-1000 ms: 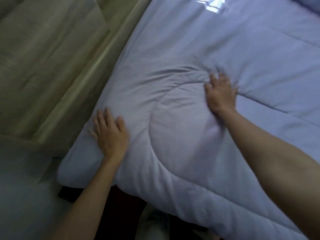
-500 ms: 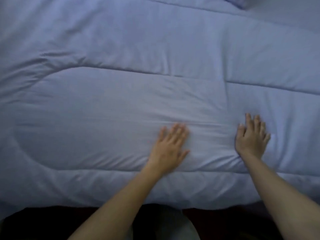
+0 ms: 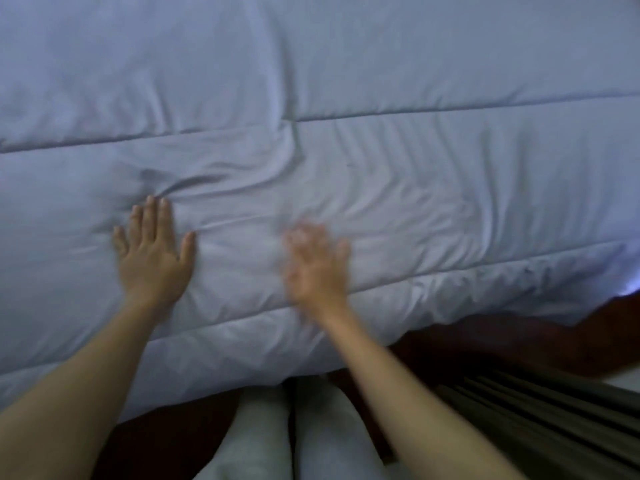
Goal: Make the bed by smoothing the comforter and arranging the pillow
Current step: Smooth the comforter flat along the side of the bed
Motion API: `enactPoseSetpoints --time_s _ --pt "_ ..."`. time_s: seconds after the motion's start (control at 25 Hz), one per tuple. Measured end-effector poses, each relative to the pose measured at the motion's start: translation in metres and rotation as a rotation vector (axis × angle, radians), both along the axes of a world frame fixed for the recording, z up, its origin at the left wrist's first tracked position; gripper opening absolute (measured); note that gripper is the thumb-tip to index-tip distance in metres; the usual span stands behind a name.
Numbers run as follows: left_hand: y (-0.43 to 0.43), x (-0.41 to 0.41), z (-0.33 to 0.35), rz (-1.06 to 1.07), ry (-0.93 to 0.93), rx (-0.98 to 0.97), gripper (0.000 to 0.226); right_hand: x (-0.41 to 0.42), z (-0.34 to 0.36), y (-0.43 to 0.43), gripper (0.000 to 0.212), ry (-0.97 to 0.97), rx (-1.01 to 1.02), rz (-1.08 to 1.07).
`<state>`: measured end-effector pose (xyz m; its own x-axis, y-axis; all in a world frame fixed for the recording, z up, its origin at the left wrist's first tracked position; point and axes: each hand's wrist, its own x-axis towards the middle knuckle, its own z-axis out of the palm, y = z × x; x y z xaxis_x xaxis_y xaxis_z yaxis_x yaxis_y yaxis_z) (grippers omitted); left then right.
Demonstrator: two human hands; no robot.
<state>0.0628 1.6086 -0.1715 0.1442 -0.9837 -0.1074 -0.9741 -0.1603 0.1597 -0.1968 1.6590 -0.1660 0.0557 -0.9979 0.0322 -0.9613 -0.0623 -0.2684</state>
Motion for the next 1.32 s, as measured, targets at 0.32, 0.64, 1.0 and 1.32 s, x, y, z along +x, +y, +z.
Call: enactPoseSetpoints --time_s 0.32,0.64,1.0,1.32 --pt "0.001 -0.012 -0.002 0.090 -0.018 -0.034 0.070 -0.201 -0.018 0.001 0.055 0.145 -0.003 -0.041" --pt "-0.028 -0.241 0.009 -0.299 0.032 -0.059 0.068 -0.430 0.013 -0.071 0.052 -0.022 0.248 -1.037" --pt "-0.023 -0.285 0.002 0.046 -0.036 -0.029 0.069 -0.167 0.021 -0.237 0.056 0.016 0.277 0.559" --pt "-0.086 -0.371 0.014 -0.226 0.040 0.003 0.068 -0.435 -0.004 -0.259 0.057 0.064 0.079 -0.059"
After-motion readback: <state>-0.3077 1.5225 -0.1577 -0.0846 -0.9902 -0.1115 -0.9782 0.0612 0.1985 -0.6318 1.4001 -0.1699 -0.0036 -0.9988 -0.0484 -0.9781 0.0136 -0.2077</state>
